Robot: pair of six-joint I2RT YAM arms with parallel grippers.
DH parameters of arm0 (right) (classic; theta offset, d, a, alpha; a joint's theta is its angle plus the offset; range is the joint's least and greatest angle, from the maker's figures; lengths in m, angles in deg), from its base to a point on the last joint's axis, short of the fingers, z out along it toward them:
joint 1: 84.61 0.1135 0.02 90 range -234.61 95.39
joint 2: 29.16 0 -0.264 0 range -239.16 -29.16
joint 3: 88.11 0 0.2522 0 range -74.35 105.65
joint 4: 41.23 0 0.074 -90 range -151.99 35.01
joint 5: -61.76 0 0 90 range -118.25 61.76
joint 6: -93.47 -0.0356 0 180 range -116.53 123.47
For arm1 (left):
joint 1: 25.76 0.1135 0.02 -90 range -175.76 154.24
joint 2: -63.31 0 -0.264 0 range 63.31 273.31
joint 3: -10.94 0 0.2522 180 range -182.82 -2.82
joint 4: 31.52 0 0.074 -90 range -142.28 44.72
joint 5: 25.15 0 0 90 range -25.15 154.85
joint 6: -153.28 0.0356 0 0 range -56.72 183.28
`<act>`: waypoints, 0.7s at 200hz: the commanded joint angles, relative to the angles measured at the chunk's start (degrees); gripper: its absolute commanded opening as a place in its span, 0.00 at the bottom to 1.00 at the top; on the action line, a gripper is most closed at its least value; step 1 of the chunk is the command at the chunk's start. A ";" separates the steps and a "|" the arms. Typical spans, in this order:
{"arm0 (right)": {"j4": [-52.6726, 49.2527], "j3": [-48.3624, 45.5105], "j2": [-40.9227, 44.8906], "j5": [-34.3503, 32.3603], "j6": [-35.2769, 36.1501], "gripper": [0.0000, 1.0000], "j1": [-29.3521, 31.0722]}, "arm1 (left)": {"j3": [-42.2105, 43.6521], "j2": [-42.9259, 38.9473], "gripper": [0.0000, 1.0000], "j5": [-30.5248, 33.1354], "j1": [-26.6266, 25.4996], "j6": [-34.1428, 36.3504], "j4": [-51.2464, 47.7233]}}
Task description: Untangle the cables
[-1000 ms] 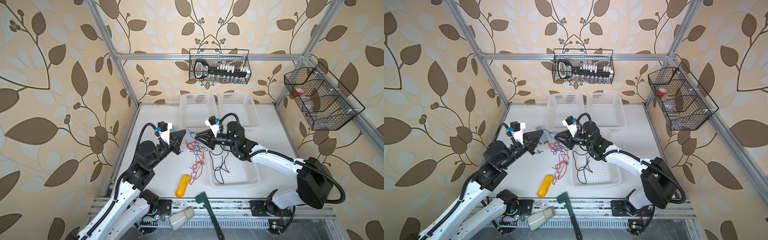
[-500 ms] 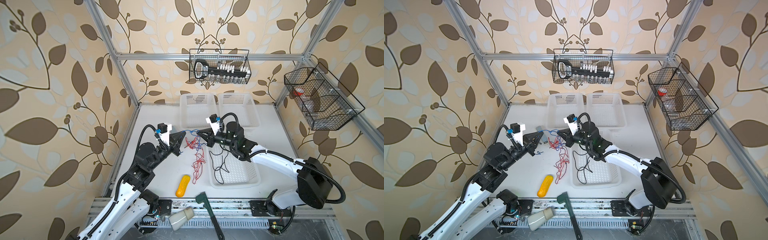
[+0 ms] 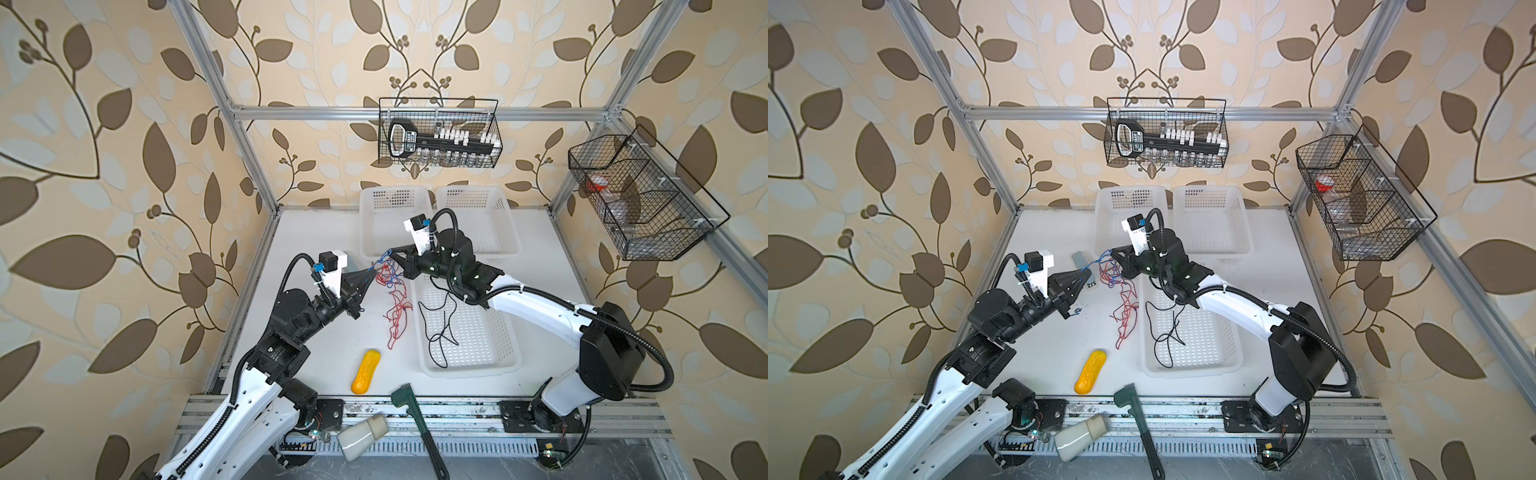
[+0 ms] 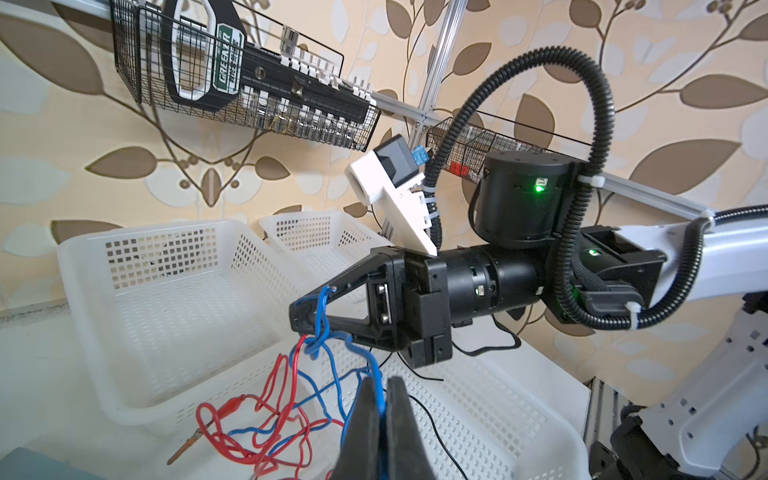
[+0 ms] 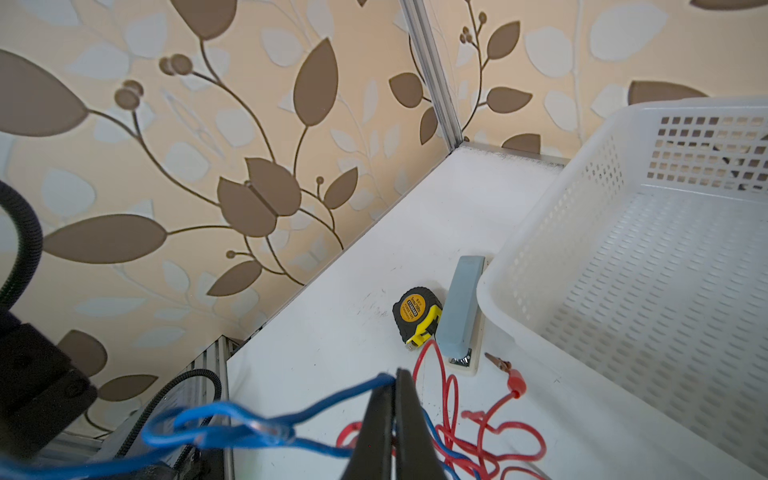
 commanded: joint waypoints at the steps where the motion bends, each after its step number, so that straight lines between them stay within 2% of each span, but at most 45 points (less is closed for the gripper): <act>1: -8.31 0.68 -3.71 -8.07 -1.02 0.00 -3.07 | -0.97 -4.76 0.00 -4.76 -0.02 0.54 13.56; 27: -11.37 1.72 -4.88 -13.08 1.30 0.00 -2.59 | -0.03 -6.42 0.00 -0.31 -0.04 1.03 14.20; 55: -13.77 2.78 -6.31 -13.95 0.65 0.00 -3.09 | 1.00 -7.96 0.00 0.88 0.01 1.88 16.65; 124: -17.61 7.17 -10.55 -8.77 -2.56 0.00 -5.37 | 0.31 -6.95 0.00 -1.44 0.01 1.05 14.41; 140: -17.55 7.44 -11.81 -5.61 -3.88 0.00 -6.54 | 0.32 -7.23 0.00 -1.72 -0.02 1.21 14.19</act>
